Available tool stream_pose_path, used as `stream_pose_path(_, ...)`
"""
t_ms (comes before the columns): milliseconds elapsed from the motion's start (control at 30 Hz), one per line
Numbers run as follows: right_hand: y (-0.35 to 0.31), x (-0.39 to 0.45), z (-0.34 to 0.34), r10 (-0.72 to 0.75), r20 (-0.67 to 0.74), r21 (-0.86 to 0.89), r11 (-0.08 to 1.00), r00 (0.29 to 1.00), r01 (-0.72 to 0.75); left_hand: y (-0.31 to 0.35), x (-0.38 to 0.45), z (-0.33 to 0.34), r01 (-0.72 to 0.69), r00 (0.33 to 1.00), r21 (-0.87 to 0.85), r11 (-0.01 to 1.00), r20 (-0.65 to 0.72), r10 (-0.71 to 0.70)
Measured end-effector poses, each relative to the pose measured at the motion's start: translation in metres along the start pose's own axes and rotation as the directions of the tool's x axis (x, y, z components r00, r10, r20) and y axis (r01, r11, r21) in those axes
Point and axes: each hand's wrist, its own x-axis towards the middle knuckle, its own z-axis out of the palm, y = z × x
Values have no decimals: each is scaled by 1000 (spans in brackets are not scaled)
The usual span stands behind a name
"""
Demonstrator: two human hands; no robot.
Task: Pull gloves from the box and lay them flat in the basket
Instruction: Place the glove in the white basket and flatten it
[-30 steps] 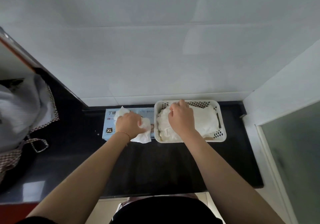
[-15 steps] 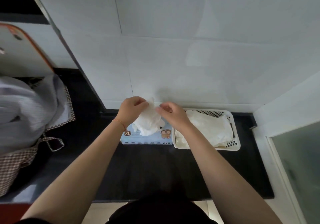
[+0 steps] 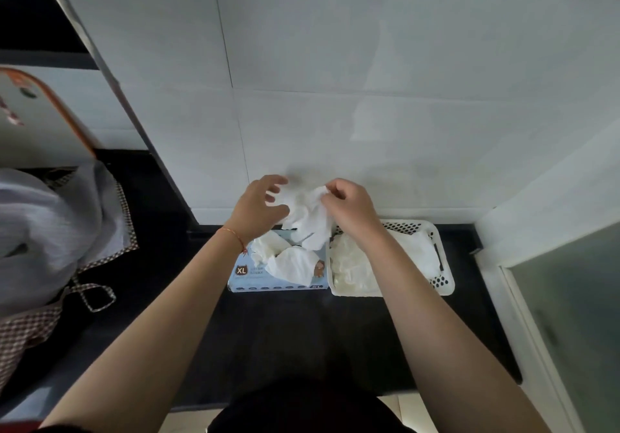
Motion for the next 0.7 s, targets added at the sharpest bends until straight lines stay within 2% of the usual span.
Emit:
stream_pose_path(67,-4,-2,-8,-24,24,-20,999,999,25,14,2,9,-78,992,-46,996,100,82)
stream_pose_path(167,-8,-5,-20,-60,30,-41,997,998,61,31,7,24,-106,962,-50,993,249,115)
stream_pose_path(300,-4,-9,-40,-97,-84,-34,995,992,95,42,16,41,-91,926,-74,993,361,111)
stream_pose_path(400,5,-11,-56,-104,-189,-15,995,976,103,40,18,59,-62,898,29,998,438,43)
stream_pose_path(467,11,-11,-65,-91,-237,10,995,967,96,30,19,67,14,880,43,999,474,-33)
stream_pose_path(567,22,-8,-77,-31,-287,35,999,957,42,18,23,70,150,863,-67,986,497,-97)
stream_pose_path(700,39,-5,-92,112,-233,81,992,966,-95,18,31,70,173,886,-145,974,456,-89)
